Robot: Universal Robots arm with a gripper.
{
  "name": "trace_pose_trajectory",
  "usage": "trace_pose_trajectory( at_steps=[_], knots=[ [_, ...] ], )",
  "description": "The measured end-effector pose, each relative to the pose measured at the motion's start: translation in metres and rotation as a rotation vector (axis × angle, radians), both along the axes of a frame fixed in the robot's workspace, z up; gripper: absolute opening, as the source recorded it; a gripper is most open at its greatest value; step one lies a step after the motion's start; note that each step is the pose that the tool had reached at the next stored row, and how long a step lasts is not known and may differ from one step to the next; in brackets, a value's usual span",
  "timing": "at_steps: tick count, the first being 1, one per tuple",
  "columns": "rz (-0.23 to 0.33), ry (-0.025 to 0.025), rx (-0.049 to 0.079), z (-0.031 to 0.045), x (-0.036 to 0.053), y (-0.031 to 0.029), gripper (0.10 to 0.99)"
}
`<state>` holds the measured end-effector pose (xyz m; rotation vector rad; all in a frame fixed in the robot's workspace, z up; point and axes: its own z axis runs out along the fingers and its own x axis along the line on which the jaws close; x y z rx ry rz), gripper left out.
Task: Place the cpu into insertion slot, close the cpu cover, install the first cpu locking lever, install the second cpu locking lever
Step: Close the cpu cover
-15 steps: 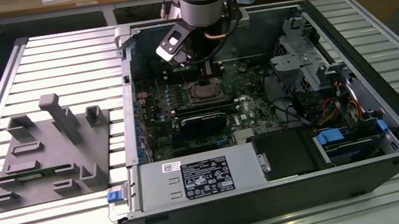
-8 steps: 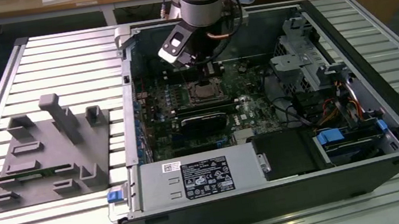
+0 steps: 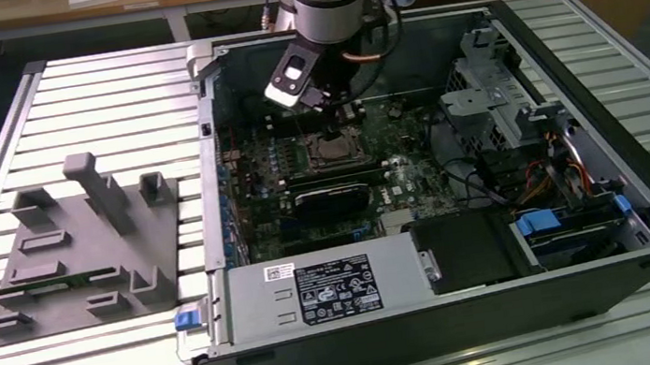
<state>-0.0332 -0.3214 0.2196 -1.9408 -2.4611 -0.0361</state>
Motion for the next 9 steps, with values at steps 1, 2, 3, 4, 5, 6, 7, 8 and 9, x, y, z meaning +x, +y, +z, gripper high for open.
trace_pose_trajectory(
  at_steps=[1, 2, 3, 4, 5, 6, 7, 8, 9],
  knots=[
    [0.018, 0.0001, 0.000, 0.0000, 0.0000, 0.0000, 0.106],
    [0.036, 0.0000, 0.000, 0.0000, 0.0000, 0.0000, 0.106],
    [0.054, 0.0001, 0.000, 0.0000, 0.0000, 0.0000, 0.106],
    [0.072, 0.0001, 0.000, 0.0000, 0.0000, 0.0000, 0.106],
    [0.090, 0.0000, 0.000, -0.0001, 0.0000, 0.0000, 0.106],
    [0.110, 0.0000, 0.000, -0.0001, 0.0000, 0.0000, 0.106],
    [0.127, 0.0000, 0.000, -0.0002, 0.0000, 0.0000, 0.106],
    [0.145, 0.0000, 0.000, -0.0002, 0.0000, 0.0000, 0.106],
    [0.163, 0.0000, 0.000, -0.0002, 0.0000, 0.0000, 0.106]
  ],
)
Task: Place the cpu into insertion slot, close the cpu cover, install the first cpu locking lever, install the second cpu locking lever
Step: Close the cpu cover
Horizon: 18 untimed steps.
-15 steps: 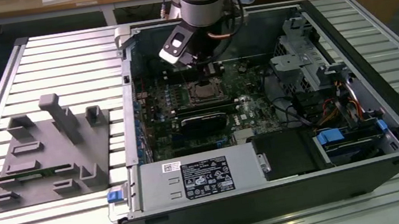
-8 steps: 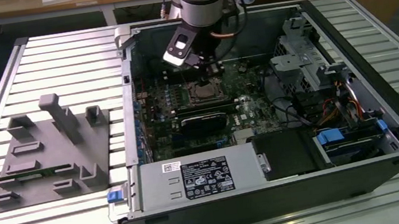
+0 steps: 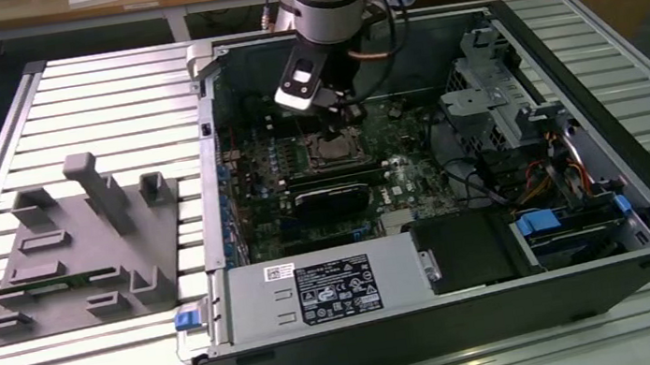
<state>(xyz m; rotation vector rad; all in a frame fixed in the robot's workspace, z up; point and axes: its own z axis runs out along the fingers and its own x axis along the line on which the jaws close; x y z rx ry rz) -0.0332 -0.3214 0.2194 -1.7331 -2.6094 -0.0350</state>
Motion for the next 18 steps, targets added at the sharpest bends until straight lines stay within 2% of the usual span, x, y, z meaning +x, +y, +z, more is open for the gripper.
trace_pose_trajectory(
  at_steps=[18],
  knots=[
    [0.327, 0.0000, 0.000, -0.0006, 0.0000, 0.0000, 0.106]
  ],
)
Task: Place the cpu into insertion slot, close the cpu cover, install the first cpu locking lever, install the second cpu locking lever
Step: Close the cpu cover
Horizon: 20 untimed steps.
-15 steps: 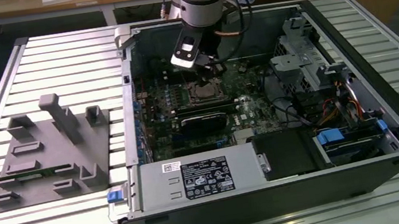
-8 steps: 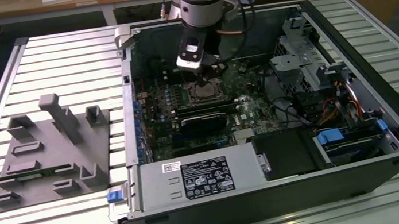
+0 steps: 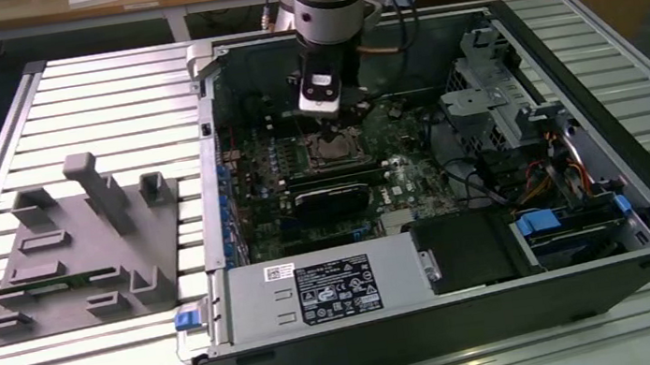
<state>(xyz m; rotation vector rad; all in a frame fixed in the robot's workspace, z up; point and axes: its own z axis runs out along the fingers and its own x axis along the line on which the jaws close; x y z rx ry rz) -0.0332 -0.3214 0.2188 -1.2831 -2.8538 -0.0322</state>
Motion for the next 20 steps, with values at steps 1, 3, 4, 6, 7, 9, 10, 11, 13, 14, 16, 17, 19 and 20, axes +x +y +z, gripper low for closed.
trace_pose_trajectory(
  at_steps=[1, 3, 4, 6, 7, 9, 10, 11, 13, 14, 16, 17, 19, 20],
  knots=[
    [0.018, 0.0000, 0.000, 0.0000, 0.0000, 0.0000, 0.106],
    [0.056, 0.0000, 0.000, -0.0001, 0.0000, 0.0000, 0.106],
    [0.074, 0.0000, 0.000, -0.0001, 0.0000, 0.0000, 0.106],
    [0.109, 0.0000, 0.000, -0.0001, 0.0000, 0.0000, 0.106],
    [0.127, 0.0000, 0.000, -0.0001, 0.0000, 0.0000, 0.106],
    [0.163, 0.0000, 0.000, -0.0002, 0.0000, 0.0000, 0.106],
    [0.181, 0.0000, 0.000, -0.0002, 0.0000, 0.0000, 0.106],
    [0.200, 0.0000, 0.000, -0.0002, 0.0000, 0.0000, 0.106],
    [0.238, 0.0000, 0.000, -0.0002, 0.0000, 0.0000, 0.106],
    [0.256, 0.0000, 0.000, -0.0003, 0.0000, 0.0000, 0.106],
    [0.292, 0.0000, 0.000, -0.0003, 0.0000, 0.0000, 0.106],
    [0.310, 0.0000, 0.000, -0.0003, 0.0000, 0.0000, 0.106],
    [0.346, 0.0000, 0.000, -0.0004, 0.0000, 0.0000, 0.106],
    [0.364, 0.0000, 0.000, -0.0005, 0.0000, 0.0000, 0.106]
  ],
)
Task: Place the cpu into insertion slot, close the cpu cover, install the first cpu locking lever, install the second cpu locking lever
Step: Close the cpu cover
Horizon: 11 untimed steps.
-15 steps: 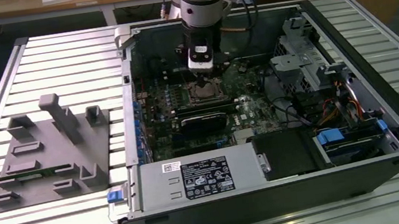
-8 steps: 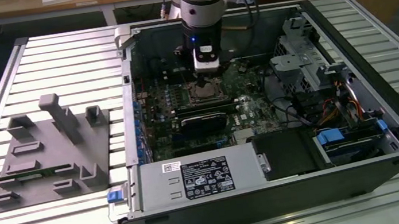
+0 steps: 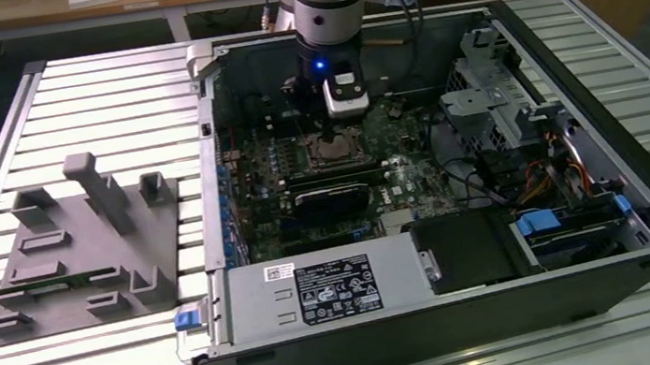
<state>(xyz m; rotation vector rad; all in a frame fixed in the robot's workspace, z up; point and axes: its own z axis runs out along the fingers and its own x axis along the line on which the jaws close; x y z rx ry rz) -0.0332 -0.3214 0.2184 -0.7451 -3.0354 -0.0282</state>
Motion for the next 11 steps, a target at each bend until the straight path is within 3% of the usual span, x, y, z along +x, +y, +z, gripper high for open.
trace_pose_trajectory(
  at_steps=[5, 8, 11],
  knots=[
    [0.084, -0.0001, 0.003, -0.0001, 0.0000, 0.0000, 0.106],
    [0.122, -0.0015, 0.012, -0.0002, 0.0000, 0.0000, 0.106],
    [0.151, -0.0096, 0.016, -0.0004, 0.0000, 0.0000, 0.106]
  ],
)
